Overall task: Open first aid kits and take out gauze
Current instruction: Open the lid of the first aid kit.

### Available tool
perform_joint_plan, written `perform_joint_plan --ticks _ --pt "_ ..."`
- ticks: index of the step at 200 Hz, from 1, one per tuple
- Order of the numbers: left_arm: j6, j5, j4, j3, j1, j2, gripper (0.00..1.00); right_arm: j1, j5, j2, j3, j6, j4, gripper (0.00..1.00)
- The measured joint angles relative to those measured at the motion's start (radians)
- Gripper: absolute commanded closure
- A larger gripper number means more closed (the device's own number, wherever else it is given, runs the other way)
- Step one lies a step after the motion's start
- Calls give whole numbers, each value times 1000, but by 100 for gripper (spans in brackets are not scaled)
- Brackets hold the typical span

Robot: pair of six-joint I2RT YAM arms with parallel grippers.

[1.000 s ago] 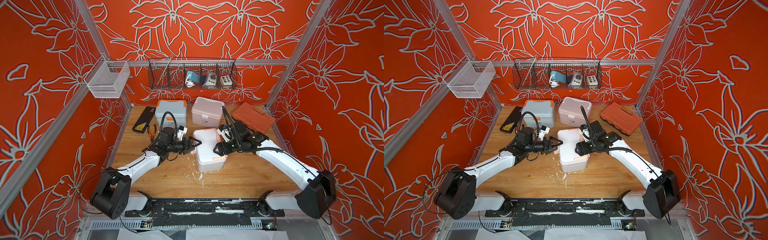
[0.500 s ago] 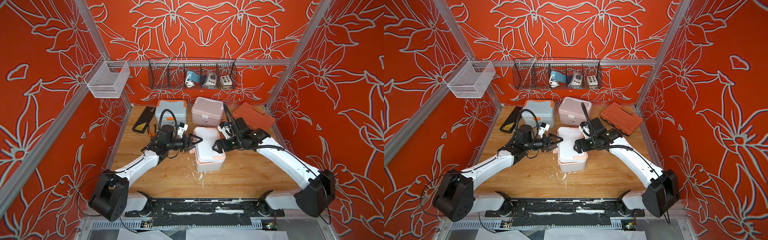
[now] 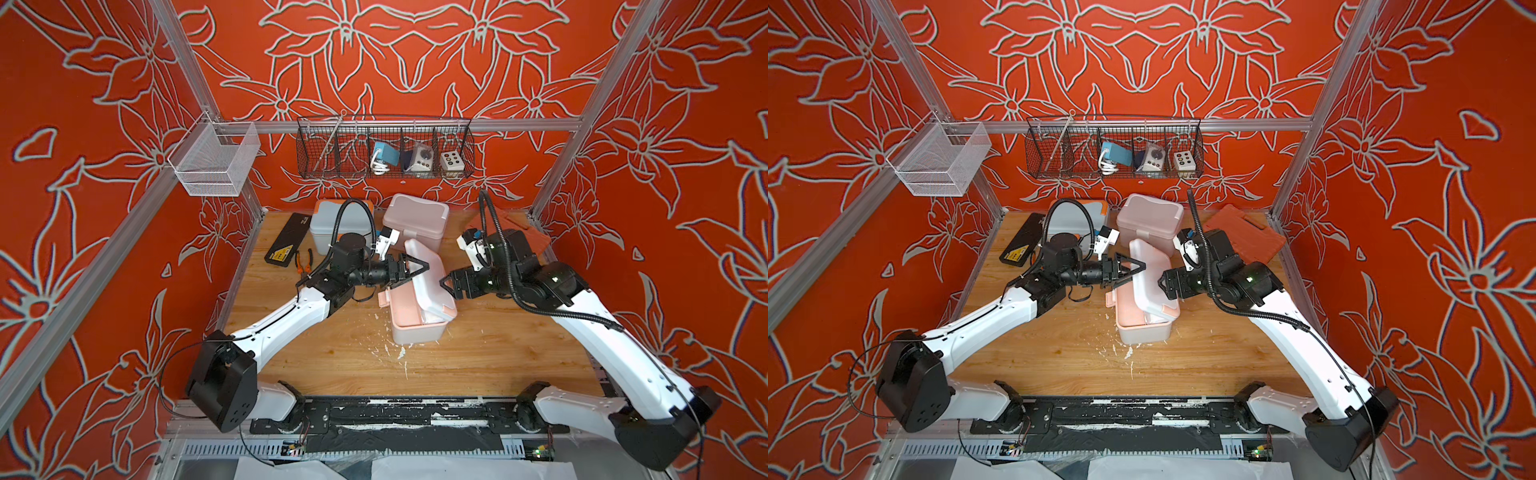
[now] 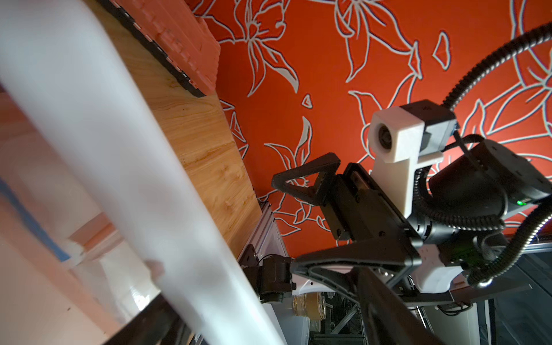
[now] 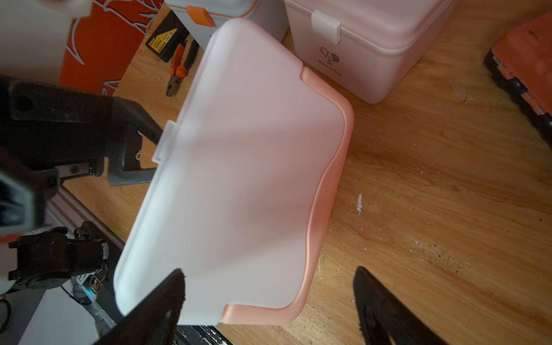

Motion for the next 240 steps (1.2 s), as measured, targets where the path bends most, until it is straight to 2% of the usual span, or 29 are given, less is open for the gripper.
perform_joint_plan --ticks 38,85,129,194,240 --pt "0 -21 -7 126 -68 82 19 0 -4 -76 0 0 -1 12" --pt "-6 -39 -8 238 -146 174 19 2 -29 -101 0 6 2 14" --pt "-19 -45 5 235 -164 180 18 2 -13 -73 -2 20 0 21" --pt "-11 -75 10 174 -163 171 16 23 0 -27 -2 26 -11 20" --pt "43 -146 -28 106 -153 98 15 44 54 0 -2 26 -37 25"
